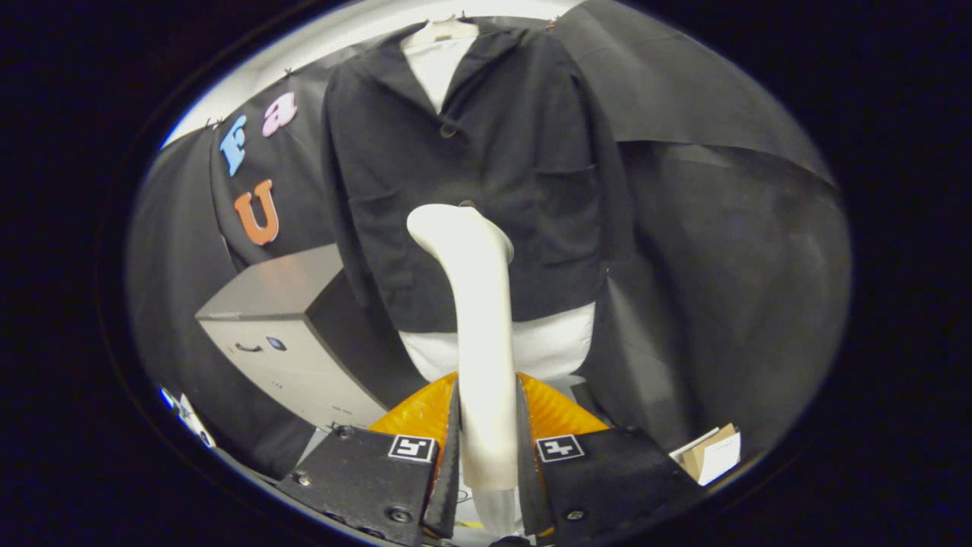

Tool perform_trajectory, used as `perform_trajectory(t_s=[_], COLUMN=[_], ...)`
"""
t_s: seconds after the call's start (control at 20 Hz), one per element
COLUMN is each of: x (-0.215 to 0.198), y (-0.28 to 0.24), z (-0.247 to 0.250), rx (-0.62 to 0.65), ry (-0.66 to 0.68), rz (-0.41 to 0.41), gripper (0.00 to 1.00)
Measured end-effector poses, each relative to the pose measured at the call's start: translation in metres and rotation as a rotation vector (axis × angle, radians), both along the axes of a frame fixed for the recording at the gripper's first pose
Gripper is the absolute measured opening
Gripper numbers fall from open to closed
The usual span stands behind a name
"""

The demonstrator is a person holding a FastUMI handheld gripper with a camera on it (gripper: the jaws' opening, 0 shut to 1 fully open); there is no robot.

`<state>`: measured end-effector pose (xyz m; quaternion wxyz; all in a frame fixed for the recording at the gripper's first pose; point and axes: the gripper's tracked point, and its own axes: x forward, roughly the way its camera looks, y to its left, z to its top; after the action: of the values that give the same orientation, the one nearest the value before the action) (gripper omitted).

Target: Iron the clothes twice with a garment steamer, once on the left side and once on the right side.

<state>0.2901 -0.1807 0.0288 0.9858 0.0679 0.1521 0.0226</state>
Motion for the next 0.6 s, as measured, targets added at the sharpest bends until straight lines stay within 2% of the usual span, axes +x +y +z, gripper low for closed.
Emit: perform_trajectory(t_s=[0.25, 0.6], x=[-0.01, 0.022], y=[-0.055, -0.104], z=[0.074, 0.185], rx=[0.056, 0.133], ry=[-0.129, -0.319], rz=[-0.025, -0.04], gripper=[0.35, 0.35])
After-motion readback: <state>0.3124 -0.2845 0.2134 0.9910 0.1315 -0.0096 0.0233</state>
